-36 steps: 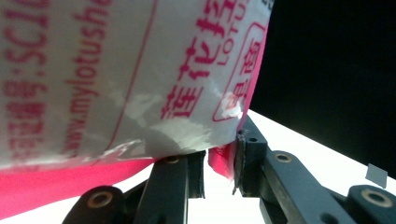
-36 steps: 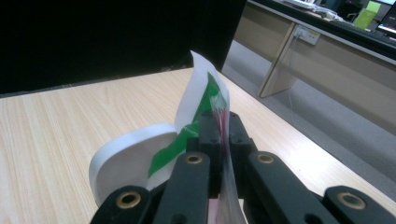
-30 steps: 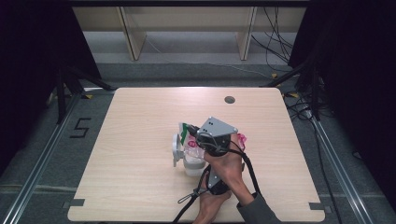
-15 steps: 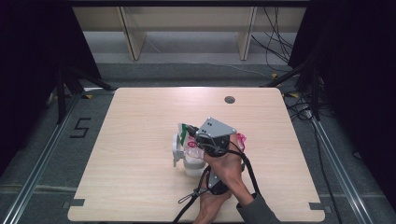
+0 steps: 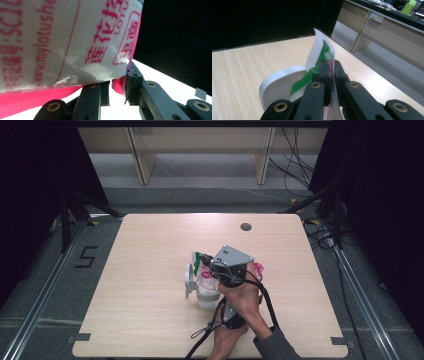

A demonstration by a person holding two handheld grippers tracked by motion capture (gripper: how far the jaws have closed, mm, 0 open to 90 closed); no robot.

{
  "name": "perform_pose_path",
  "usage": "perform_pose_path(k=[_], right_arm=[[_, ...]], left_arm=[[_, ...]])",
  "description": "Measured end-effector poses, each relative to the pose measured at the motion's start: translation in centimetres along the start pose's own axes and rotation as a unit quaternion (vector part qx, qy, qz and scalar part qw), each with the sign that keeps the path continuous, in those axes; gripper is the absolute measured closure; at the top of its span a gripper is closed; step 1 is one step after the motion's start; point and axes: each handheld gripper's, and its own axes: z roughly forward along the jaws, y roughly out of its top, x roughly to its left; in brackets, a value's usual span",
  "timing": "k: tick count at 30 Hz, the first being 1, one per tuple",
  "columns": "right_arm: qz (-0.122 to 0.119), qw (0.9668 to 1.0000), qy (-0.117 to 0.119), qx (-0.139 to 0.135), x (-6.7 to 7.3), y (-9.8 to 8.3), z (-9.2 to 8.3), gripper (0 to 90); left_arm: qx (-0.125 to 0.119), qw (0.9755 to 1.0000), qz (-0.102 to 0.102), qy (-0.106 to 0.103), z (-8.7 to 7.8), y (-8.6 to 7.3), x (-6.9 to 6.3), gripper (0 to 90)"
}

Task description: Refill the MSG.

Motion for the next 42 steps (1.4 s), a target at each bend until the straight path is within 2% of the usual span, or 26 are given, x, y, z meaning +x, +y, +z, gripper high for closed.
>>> perform_pose_path(k=[2, 4, 5, 6, 7, 8, 9, 10, 11, 12, 17, 20, 24, 25, 26, 29, 31, 32, 33, 42], right_arm=[[-0.002, 1.0000, 0.003, 0.000, -0.07, 0.00, -0.02, 89.4], [0.003, 1.0000, 0.002, -0.001, -0.13, -0.03, -0.03, 89.4], [0.005, 1.0000, 0.006, 0.001, -0.16, -0.03, -0.05, 89.4], [0.004, 1.0000, 0.006, 0.001, -0.19, -0.03, -0.05, 89.4], [0.004, 1.0000, 0.005, 0.000, -0.19, -0.04, -0.04, 89.4], [0.002, 1.0000, 0.005, 0.000, -0.23, -0.04, -0.02, 89.4], [0.006, 1.0000, 0.005, 0.001, -0.22, -0.05, -0.02, 89.4], [0.006, 1.0000, 0.006, 0.002, -0.26, -0.06, -0.02, 89.4], [0.004, 1.0000, 0.002, -0.001, -0.29, -0.07, -0.01, 89.4], [0.005, 1.0000, 0.004, 0.000, -0.29, -0.07, -0.01, 89.4], [0.009, 0.9999, 0.009, -0.003, -0.45, -0.07, 0.08, 89.4], [0.004, 1.0000, 0.004, 0.000, -0.38, -0.04, 0.04, 89.4], [0.012, 0.9999, 0.007, 0.000, -0.36, -0.02, 0.00, 89.4], [0.005, 1.0000, 0.004, -0.002, -0.38, -0.03, 0.04, 89.4], [0.006, 1.0000, 0.003, -0.002, -0.32, -0.02, 0.07, 89.4], [0.005, 1.0000, 0.003, -0.003, -0.23, 0.02, 0.12, 89.4], [0.004, 1.0000, 0.003, 0.001, -0.15, 0.05, 0.15, 89.4], [0.003, 1.0000, 0.006, 0.004, -0.20, 0.06, 0.17, 89.4], [0.003, 1.0000, 0.004, 0.002, -0.25, 0.03, 0.24, 89.3], [0.003, 1.0000, 0.006, 0.000, -0.18, 0.12, 0.26, 89.3]], left_arm=[[-0.001, 1.0000, -0.001, 0.001, 0.04, -0.03, 0.00, 76.2], [-0.007, 0.9998, -0.011, 0.015, -0.01, -0.03, -0.14, 76.2], [-0.007, 0.9998, -0.010, 0.016, 0.00, -0.04, -0.13, 76.2], [-0.007, 0.9998, -0.009, 0.015, 0.01, -0.04, -0.13, 76.2], [-0.006, 1.0000, -0.006, 0.001, 0.12, -0.03, -0.08, 76.2], [-0.005, 0.9999, -0.006, 0.015, 0.00, -0.05, -0.10, 76.2], [-0.004, 1.0000, -0.007, 0.000, 0.10, -0.03, -0.07, 76.2], [-0.001, 1.0000, -0.003, 0.000, 0.05, -0.01, -0.04, 76.2], [-0.004, 0.9999, -0.006, 0.014, -0.01, -0.04, -0.11, 76.2], [-0.008, 0.9998, -0.012, 0.015, 0.04, -0.04, -0.16, 76.2], [-0.007, 0.9998, -0.009, 0.016, -0.01, -0.06, -0.14, 76.2], [-0.007, 0.9998, -0.008, 0.016, -0.02, -0.10, -0.13, 76.2], [-0.007, 0.9998, -0.008, 0.016, -0.07, -0.09, -0.13, 76.2], [-0.008, 0.9998, -0.009, 0.016, -0.06, -0.11, -0.15, 76.2], [0.004, 0.9999, 0.004, 0.011, -0.24, -0.08, 0.01, 76.2], [0.003, 0.9999, 0.004, 0.011, -0.27, -0.04, 0.01, 76.2], [-0.001, 0.9999, 0.001, 0.010, -0.20, -0.06, -0.02, 76.2], [-0.010, 0.9998, -0.010, 0.009, -0.07, -0.09, -0.17, 76.2], [-0.012, 0.9998, -0.012, 0.008, -0.05, -0.08, -0.15, 76.2], [-0.013, 0.9998, -0.012, 0.009, -0.02, 0.01, -0.09, 76.2]])
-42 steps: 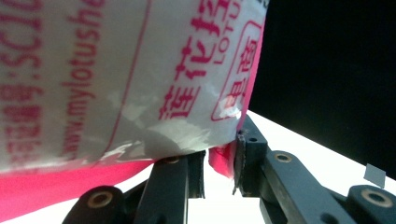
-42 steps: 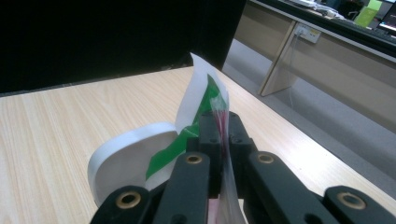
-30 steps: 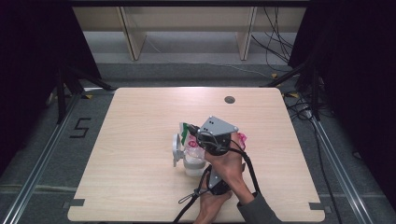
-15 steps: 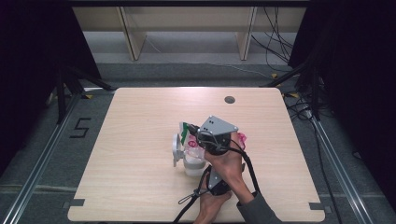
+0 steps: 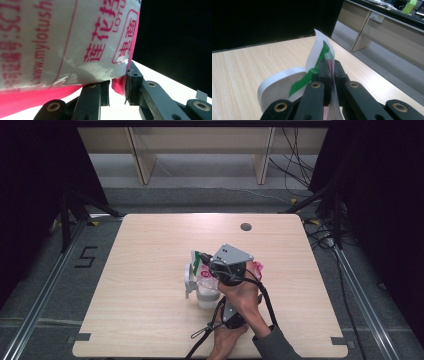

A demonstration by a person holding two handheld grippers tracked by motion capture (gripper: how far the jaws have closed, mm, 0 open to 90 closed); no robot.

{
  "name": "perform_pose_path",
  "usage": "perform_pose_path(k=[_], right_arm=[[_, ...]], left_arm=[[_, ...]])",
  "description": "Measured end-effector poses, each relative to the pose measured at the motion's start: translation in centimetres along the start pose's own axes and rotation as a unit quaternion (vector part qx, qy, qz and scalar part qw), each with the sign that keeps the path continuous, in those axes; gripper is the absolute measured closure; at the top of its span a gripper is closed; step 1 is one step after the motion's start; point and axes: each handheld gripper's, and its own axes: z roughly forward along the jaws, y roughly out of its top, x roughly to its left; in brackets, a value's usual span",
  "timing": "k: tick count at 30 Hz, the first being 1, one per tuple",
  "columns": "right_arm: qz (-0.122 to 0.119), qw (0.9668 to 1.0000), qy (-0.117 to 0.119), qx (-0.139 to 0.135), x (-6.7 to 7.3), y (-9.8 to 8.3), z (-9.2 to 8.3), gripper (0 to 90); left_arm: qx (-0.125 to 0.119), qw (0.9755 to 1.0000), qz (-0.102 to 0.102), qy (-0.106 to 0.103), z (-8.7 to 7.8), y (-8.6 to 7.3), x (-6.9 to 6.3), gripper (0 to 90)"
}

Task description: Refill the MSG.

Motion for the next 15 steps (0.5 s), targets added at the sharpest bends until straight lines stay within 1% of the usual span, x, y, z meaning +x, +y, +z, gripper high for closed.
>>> perform_pose_path(k=[1, 3, 4, 5, 6, 9, 12, 13, 15], right_arm=[[-0.003, 1.0000, -0.002, 0.001, -0.01, 0.00, 0.03, 89.3], [0.000, 1.0000, -0.001, 0.001, -0.06, 0.02, 0.06, 89.3], [0.002, 1.0000, 0.000, 0.001, -0.07, 0.03, 0.05, 89.3], [0.004, 1.0000, -0.005, 0.001, -0.03, 0.05, 0.01, 89.3], [0.006, 1.0000, -0.004, 0.003, 0.01, 0.04, -0.02, 89.3], [0.000, 1.0000, -0.006, 0.002, -0.15, 0.05, 0.06, 89.3], [-0.003, 1.0000, -0.006, 0.001, -0.12, 0.13, -0.01, 89.3], [-0.006, 1.0000, -0.006, 0.000, -0.15, 0.15, 0.00, 89.3], [-0.004, 1.0000, -0.007, 0.000, -0.19, 0.15, -0.01, 89.3]], left_arm=[[0.001, 0.9999, 0.003, -0.013, 0.14, 0.01, 0.06, 76.2], [0.003, 0.9999, 0.003, -0.014, 0.12, 0.07, 0.08, 76.2], [0.001, 1.0000, 0.001, -0.001, 0.05, 0.07, 0.04, 76.2], [0.002, 1.0000, 0.001, 0.001, 0.08, 0.09, 0.03, 76.2], [-0.001, 1.0000, -0.001, -0.003, 0.13, 0.09, 0.04, 76.2], [0.001, 1.0000, -0.001, -0.003, 0.17, 0.15, 0.05, 76.2], [-0.002, 1.0000, -0.001, -0.003, 0.26, 0.22, 0.06, 76.2], [-0.001, 0.9999, 0.001, -0.017, 0.41, 0.25, 0.11, 76.2], [0.001, 0.9998, 0.002, -0.018, 0.44, 0.32, 0.10, 76.2]])
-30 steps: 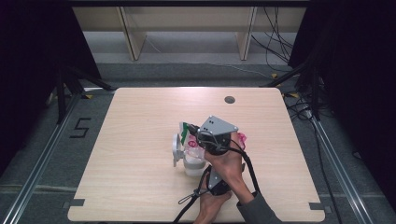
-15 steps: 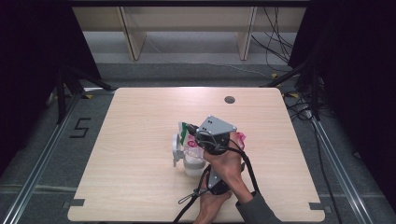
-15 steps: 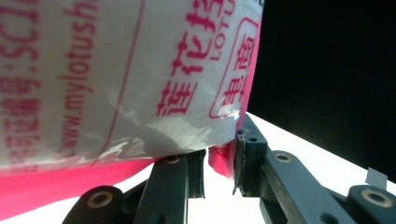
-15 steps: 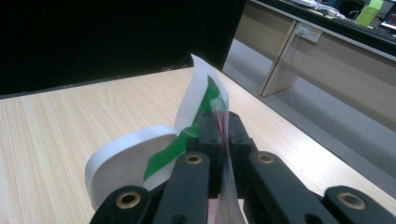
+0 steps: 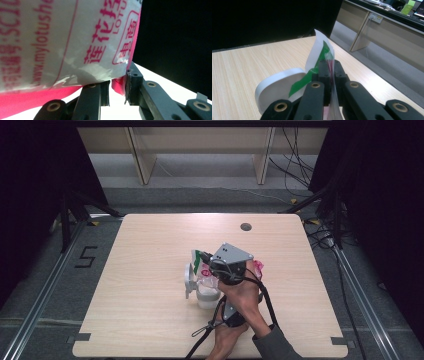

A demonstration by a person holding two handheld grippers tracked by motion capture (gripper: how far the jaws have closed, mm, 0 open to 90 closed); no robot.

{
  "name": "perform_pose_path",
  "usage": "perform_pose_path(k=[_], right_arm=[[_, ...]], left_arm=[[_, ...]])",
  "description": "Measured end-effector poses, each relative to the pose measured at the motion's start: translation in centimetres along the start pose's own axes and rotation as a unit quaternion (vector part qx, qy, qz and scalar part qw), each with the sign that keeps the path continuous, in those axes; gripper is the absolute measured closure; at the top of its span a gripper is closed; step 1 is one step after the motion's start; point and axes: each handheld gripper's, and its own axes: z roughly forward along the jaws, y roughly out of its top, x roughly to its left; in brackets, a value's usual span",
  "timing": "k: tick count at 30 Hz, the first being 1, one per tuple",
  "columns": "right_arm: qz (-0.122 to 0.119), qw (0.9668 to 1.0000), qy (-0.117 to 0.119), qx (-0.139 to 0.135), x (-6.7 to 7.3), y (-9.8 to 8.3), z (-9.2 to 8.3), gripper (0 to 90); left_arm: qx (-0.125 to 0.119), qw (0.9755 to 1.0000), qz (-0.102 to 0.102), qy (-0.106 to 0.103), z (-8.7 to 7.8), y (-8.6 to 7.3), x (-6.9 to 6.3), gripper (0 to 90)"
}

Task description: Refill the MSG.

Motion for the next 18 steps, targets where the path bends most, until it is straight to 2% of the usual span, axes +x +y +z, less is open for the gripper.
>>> perform_pose_path(k=[3, 18], right_arm=[[-0.002, 1.0000, -0.001, 0.002, 0.02, 0.00, 0.01, 89.3], [-0.002, 1.0000, 0.000, 0.008, 0.12, -0.01, 0.15, 89.3]], left_arm=[[0.001, 1.0000, 0.005, 0.001, 0.06, -0.02, -0.01, 76.2], [0.000, 1.0000, 0.001, 0.003, 0.07, -0.01, 0.04, 76.2]])
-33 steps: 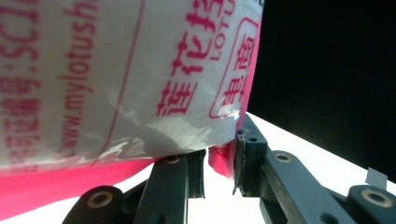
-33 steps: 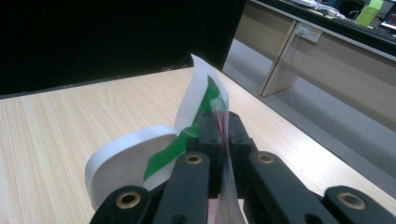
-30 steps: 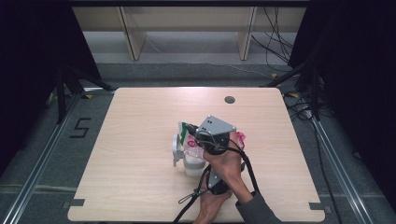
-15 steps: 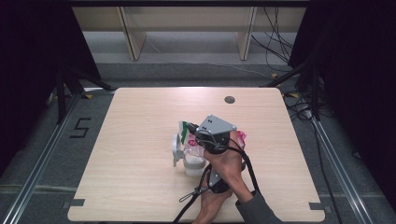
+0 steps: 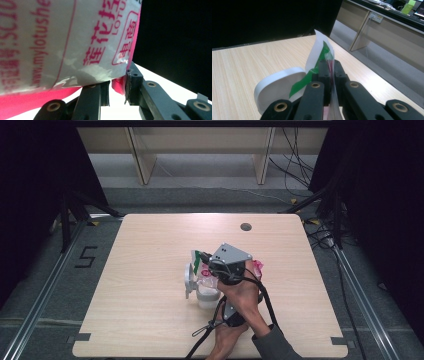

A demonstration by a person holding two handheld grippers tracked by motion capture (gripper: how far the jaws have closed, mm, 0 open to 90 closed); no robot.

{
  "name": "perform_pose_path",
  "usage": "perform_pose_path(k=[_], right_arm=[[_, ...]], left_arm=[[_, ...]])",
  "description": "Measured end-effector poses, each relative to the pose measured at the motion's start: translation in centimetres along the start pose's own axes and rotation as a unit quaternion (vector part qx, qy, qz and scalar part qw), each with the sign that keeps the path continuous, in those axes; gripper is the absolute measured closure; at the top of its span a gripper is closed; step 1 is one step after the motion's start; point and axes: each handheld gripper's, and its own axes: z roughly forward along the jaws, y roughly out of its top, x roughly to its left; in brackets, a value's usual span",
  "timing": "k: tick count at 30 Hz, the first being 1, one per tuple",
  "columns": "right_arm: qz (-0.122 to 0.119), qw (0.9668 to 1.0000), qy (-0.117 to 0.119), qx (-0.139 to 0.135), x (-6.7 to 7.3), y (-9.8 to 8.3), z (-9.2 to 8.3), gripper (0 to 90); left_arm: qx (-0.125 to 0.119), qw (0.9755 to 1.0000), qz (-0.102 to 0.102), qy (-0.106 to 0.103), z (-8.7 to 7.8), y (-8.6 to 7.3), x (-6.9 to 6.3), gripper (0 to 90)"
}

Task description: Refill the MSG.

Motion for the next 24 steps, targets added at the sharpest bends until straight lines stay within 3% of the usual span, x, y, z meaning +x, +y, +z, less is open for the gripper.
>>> perform_pose_path(k=[3, 9, 14, 16, 20, 24], right_arm=[[-0.008, 1.0000, -0.004, -0.002, -0.07, 0.01, 0.02, 89.3], [-0.002, 1.0000, -0.002, -0.004, -0.03, 0.03, -0.02, 89.3], [-0.010, 0.9999, 0.001, -0.004, -0.17, -0.01, 0.18, 89.3], [-0.001, 1.0000, 0.003, -0.001, -0.06, 0.01, 0.08, 89.3], [-0.004, 1.0000, -0.001, -0.005, -0.01, 0.09, 0.10, 89.3], [-0.001, 1.0000, 0.001, -0.004, 0.03, 0.07, 0.10, 89.3]], left_arm=[[-0.001, 1.0000, 0.000, 0.000, 0.08, 0.00, 0.02, 76.2], [-0.011, 0.9999, -0.006, -0.001, 0.15, 0.01, -0.09, 76.2], [-0.001, 1.0000, -0.001, 0.000, 0.07, 0.01, 0.07, 76.2], [-0.004, 1.0000, -0.001, -0.002, 0.04, 0.04, 0.01, 76.2], [-0.001, 1.0000, -0.002, 0.007, 0.05, 0.10, 0.09, 76.2], [-0.005, 1.0000, -0.001, 0.002, 0.03, 0.12, 0.03, 76.2]])
